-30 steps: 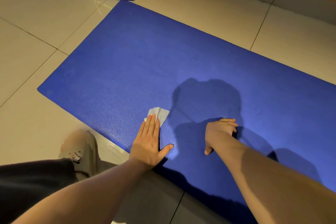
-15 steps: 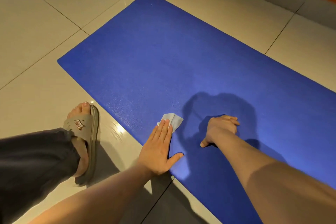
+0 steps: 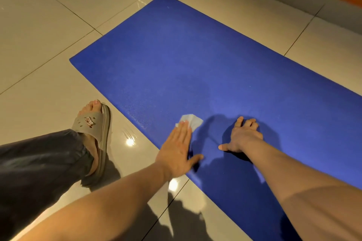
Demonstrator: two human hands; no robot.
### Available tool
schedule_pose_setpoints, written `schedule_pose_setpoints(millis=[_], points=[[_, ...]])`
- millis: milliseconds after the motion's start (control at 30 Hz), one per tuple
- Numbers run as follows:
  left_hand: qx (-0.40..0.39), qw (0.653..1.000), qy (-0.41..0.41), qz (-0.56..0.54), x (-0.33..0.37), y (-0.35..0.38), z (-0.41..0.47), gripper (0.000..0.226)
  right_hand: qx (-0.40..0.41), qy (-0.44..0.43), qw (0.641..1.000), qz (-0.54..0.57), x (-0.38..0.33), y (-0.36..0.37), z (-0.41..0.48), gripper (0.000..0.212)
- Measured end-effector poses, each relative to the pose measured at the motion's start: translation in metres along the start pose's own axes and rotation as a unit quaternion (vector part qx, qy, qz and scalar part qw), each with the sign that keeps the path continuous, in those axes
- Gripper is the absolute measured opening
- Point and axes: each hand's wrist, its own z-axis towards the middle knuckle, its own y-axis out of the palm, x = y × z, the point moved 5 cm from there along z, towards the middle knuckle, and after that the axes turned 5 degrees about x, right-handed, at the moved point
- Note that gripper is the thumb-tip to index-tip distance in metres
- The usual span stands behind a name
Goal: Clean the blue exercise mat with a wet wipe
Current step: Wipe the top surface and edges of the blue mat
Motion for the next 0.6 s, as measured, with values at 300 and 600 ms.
schedule_pose_setpoints(millis=[300,600], points=[[0.025,0.991,-0.103,0.086,-0.09,-0.025,0.015,0.104,0.002,-0.012,1.0,-0.01,0.002,0.009,-0.001,0.137],[0.044,0.996,0.05,-0.054,0.006,0.011,-0.008,0.11,-0.023,-0.003,1.0,-0.016,-0.002,0.004,-0.002,0.139]])
